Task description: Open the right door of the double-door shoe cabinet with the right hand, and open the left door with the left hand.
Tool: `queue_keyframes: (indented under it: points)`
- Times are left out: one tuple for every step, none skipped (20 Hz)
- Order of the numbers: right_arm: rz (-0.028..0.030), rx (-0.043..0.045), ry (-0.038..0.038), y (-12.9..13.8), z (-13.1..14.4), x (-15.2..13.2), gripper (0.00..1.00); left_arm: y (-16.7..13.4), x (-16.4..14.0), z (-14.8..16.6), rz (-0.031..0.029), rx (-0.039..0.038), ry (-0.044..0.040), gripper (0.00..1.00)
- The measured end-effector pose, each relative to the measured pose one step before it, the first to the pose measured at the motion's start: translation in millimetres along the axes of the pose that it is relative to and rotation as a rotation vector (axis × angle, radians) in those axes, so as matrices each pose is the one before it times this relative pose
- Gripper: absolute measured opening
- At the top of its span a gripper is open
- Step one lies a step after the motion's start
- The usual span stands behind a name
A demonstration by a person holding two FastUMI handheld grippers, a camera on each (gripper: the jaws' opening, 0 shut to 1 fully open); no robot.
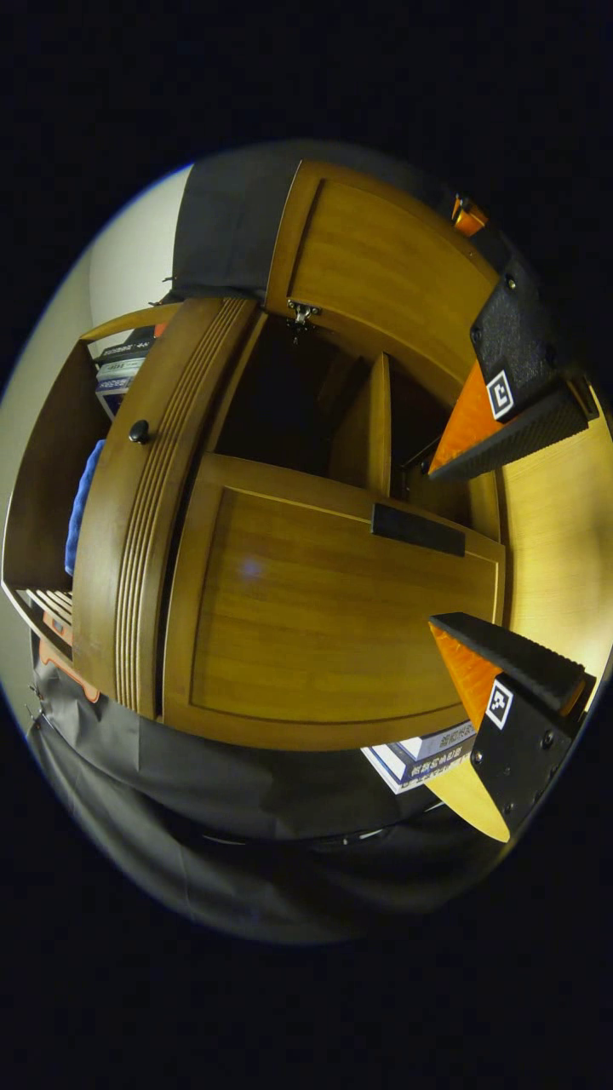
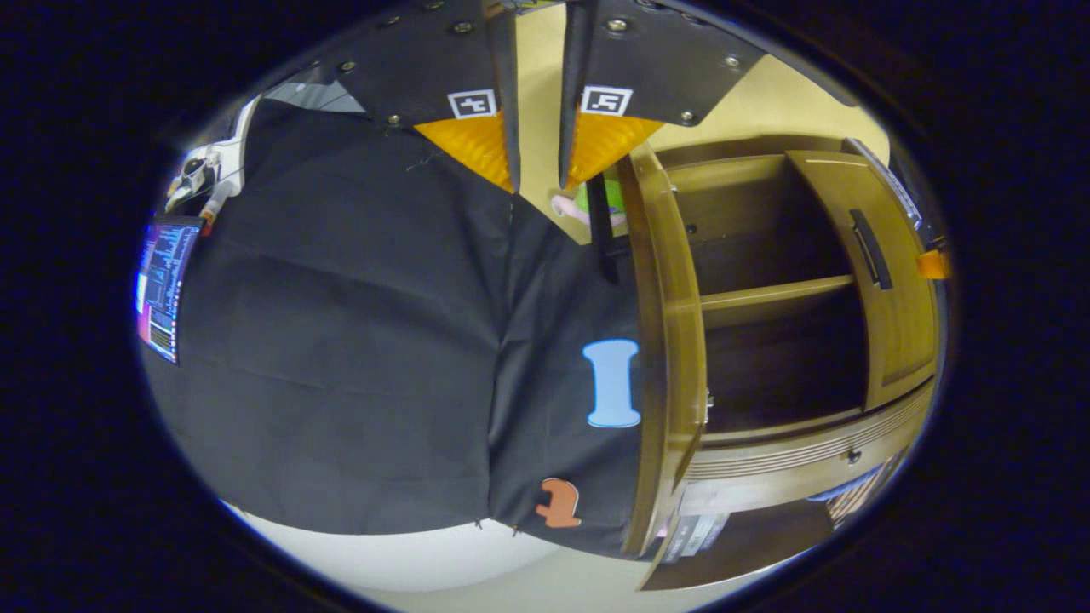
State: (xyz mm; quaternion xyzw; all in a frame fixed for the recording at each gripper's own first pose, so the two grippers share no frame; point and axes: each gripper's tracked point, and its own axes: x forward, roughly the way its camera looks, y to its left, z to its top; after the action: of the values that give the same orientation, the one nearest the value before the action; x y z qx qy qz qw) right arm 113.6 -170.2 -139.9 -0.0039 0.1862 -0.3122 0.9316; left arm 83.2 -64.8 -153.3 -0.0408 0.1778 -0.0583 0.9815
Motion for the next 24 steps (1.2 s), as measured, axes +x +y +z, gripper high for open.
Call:
queue_keyframes:
  points:
    - [-0.01909, 0.00692, -0.00528, -9.74, 3.23, -4.88, 0.22, -2.12, 7.87, 0.93, -0.00265, 0.00261, 0.0043, 0.95]
    - [-0.02133, 0.00814, -0.00546, -11.06, 2.1, -5.09, 0.22, -1.72, 9.7, 0.27, -0.00615, 0.00305, 0.00195, 0.95]
    - [-0.02359, 0.00984, -0.00426, -11.39, 1.91, -6.51, 0.22, -2.47, 7.4, 0.19, -0.0038, 0.00875, 0.0009, 0.95]
    - [-0.02621, 0.0123, -0.00441, -12.88, 1.06, -6.23, 0.22, -2.14, 7.39, -0.86, -0.00131, 0.01399, 0.00013, 0.95]
    - [-0.02988, 0.01159, -0.00668, -14.12, 2.32, -7.38, 0.22, 0.16, 7.8, -0.38, 0.00372, 0.01918, 0.00103, 0.95]
    - [-0.03366, 0.01076, -0.0067, -13.97, 0.56, -8.09, 0.22, 0.82, 9.93, 0.46, 0.00286, 0.01925, 0.003, 0.95]
    - [-0.03456, 0.01008, -0.00353, -15.05, -0.49, -6.93, 0.22, -1.07, 7.78, -0.75, -0.00056, 0.01637, 0.00597, 0.95]
    - [-0.03321, 0.0096, -0.00028, -13.53, 0.3, -4.84, 0.22, -2.65, 7.81, -1.62, -0.00088, 0.01339, 0.00537, 0.95]
    - [-0.03071, 0.00984, 0.00157, -12.91, -0.34, -5.55, 0.22, -2.53, 6.81, -1.46, -0.00177, 0.01309, 0.00766, 0.95]
    - [-0.02791, 0.0102, 0.00307, -11.94, -1.46, -4.68, 0.22, -1.72, 6.22, -3.08, -0.00422, 0.01142, 0.0118, 0.94]
    - [-0.02555, 0.00888, 0.00435, -10.96, -2.17, -5.58, 0.22, -3.56, 4.94, -3.57, -0.00458, 0.00785, 0.00982, 0.91]
    - [-0.02423, 0.00577, 0.00604, -9.14, -2.15, -2.78, 0.22, -1.91, 5.5, -1.91, -0.0008, 0.01088, 0.00425, 0.88]
    - [-0.01977, 0.00312, 0.00704, -9.02, -2.87, -3.0, 0.22, 0.7, 4.16, -0.1, 0.00978, 0.01471, -0.0015, 0.8]
    - [-0.01528, 0.00173, 0.00714, -7.63, -3.31, -2.23, 0.22, 1.96, 4.59, -1.19, 0.00832, 0.01389, -0.00517, 0.74]
    - [-0.00848, 0.00095, 0.00769, -4.3, -2.47, -1.79, 0.22, 0.39, 3.78, 1.19, 0.00667, 0.00985, -0.00724, 0.69]
    - [-0.00299, -0.00108, 0.00768, -1.49, -2.82, -0.32, 0.27, 0.64, 3.49, 2.24, 0.00566, 0.00811, -0.00858, 0.66]
    - [0.0014, -0.00327, 0.00587, 0.82, -0.71, -0.31, 0.22, 1.52, 2.22, 1.37, 0.00655, 0.00739, -0.00233, 0.55]
    - [0.00637, -0.00456, 0.00179, 1.57, -0.86, 0.98, 0.27, -2.91, 2.89, -1.93, -0.01041, -0.00562, 0.00246, 0.45]
    - [0.01138, -0.00417, 0.00147, 4.24, 0.55, 1.07, 0.22, 1.06, -2.67, 1.6, -0.006, -0.01171, -0.00687, 0.35]
    - [0.01782, -0.00339, 0.00387, 6.63, -1.2, 1.91, 0.26, 0.59, -1.43, -0.74, -0.00484, -0.01436, -0.005, 0.38]
    - [0.02185, -0.003, 0.0037, 8.86, -0.11, 1.99, 0.26, 0.44, -0.59, -0.2, -0.00442, -0.00723, -0.00105, 0.34]
    - [0.02463, -0.00487, 0.00396, 9.05, -0.93, 3.81, 0.22, -0.12, -3.31, -1.63, -0.00257, -0.00018, 0.00629, 0.34]
    - [0.02629, -0.0074, 0.00384, 9.73, -0.5, 2.69, 0.22, 0.19, -4.08, -0.25, -0.00265, -0.00343, 0.00228, 0.34]
    - [0.02778, -0.00896, 0.00154, 11.67, 0.35, 3.35, 0.22, -0.68, -4.04, -1.03, -0.00622, -0.00686, -0.00276, 0.31]
